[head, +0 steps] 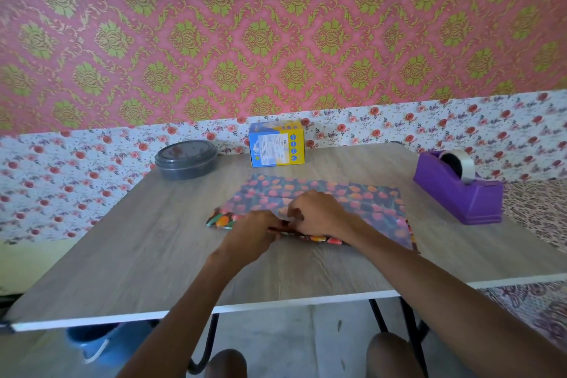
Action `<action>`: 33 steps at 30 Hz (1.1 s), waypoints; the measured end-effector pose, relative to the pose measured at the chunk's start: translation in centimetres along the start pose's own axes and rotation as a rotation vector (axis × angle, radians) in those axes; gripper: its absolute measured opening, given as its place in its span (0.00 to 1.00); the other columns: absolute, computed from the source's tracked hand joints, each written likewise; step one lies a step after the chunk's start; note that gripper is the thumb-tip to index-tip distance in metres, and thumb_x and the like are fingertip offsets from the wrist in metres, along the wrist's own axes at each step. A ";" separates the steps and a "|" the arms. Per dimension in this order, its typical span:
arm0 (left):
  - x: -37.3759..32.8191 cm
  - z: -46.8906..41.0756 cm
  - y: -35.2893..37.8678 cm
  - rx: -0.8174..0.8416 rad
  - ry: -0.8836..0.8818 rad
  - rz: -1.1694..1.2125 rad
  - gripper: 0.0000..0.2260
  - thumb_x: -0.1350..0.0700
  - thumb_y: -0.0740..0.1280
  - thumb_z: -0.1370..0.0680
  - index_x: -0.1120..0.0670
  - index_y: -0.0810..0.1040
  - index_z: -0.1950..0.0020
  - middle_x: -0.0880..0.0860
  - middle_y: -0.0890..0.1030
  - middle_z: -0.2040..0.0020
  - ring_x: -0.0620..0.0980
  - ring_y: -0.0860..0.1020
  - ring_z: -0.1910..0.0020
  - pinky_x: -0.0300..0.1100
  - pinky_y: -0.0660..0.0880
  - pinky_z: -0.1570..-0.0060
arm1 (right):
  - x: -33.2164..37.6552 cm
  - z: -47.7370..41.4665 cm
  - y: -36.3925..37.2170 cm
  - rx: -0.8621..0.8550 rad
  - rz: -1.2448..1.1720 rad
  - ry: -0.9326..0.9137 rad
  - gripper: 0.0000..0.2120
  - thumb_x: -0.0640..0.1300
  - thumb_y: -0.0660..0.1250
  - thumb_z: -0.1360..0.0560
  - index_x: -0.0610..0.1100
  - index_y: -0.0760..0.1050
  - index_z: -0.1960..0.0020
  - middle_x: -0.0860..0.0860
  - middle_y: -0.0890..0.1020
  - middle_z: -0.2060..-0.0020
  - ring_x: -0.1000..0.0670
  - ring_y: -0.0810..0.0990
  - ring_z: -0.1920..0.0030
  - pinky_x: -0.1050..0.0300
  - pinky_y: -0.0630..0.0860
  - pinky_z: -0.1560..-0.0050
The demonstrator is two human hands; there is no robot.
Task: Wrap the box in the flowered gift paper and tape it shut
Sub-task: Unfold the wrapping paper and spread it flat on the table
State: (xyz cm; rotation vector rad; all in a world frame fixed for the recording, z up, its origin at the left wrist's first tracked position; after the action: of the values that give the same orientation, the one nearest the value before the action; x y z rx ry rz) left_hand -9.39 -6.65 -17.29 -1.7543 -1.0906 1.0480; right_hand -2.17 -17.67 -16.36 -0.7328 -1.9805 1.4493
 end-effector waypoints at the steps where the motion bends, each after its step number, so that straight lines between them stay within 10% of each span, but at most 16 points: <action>1: 0.1 0.3 -0.1 -0.013 0.006 0.029 0.11 0.62 0.67 0.25 0.52 0.85 0.48 0.53 0.85 0.49 0.55 0.81 0.50 0.44 0.76 0.52 | 0.5 -0.3 0.3 -0.012 0.019 -0.013 0.06 0.49 0.67 0.28 0.51 0.82 0.54 0.48 0.83 0.54 0.43 0.80 0.51 0.54 0.72 0.57; 16: 1.5 0.2 0.3 -0.010 -0.148 0.121 0.07 0.62 0.70 0.28 0.53 0.86 0.57 0.51 0.85 0.59 0.49 0.80 0.59 0.35 0.64 0.62 | -6.7 -3.9 -3.3 -0.303 -0.263 0.446 0.03 0.37 0.69 0.32 0.39 0.81 0.60 0.44 0.84 0.61 0.43 0.83 0.59 0.48 0.83 0.54; 24: 2.5 0.2 -1.0 -0.163 -0.298 0.187 0.08 0.58 0.61 0.22 0.56 0.79 0.48 0.55 0.83 0.54 0.58 0.80 0.55 0.44 0.74 0.57 | -1.2 -4.8 -1.2 0.149 -0.238 0.035 0.26 0.36 0.71 0.29 0.50 0.73 0.32 0.47 0.78 0.39 0.47 0.77 0.41 0.50 0.77 0.44; 28: 4.0 0.8 -1.6 -0.257 -0.382 0.093 0.06 0.65 0.64 0.24 0.58 0.80 0.53 0.53 0.82 0.57 0.53 0.79 0.58 0.39 0.65 0.62 | 2.0 -4.7 -2.3 -0.012 -0.009 -0.138 0.27 0.34 0.69 0.31 0.52 0.74 0.35 0.53 0.76 0.41 0.49 0.72 0.39 0.54 0.73 0.53; 33: 5.1 2.4 -2.1 -0.249 -0.348 -0.086 0.10 0.65 0.66 0.29 0.54 0.84 0.57 0.52 0.84 0.56 0.54 0.82 0.56 0.46 0.80 0.58 | 5.4 -5.1 -1.1 0.002 0.078 -0.294 0.24 0.32 0.68 0.33 0.50 0.79 0.40 0.52 0.80 0.43 0.47 0.76 0.43 0.54 0.74 0.56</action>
State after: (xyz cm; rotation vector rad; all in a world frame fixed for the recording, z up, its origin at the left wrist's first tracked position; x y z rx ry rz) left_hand -10.74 -0.75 -17.34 -1.7348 -1.5554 1.2368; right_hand -2.34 -10.80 -13.39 -0.6317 -2.1885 1.6858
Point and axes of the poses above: each hand's wrist, its own z-axis away from the middle knuckle, its own y-axis out of the palm, x = y × z, the point moved 7 cm from there along -z, towards the middle knuckle
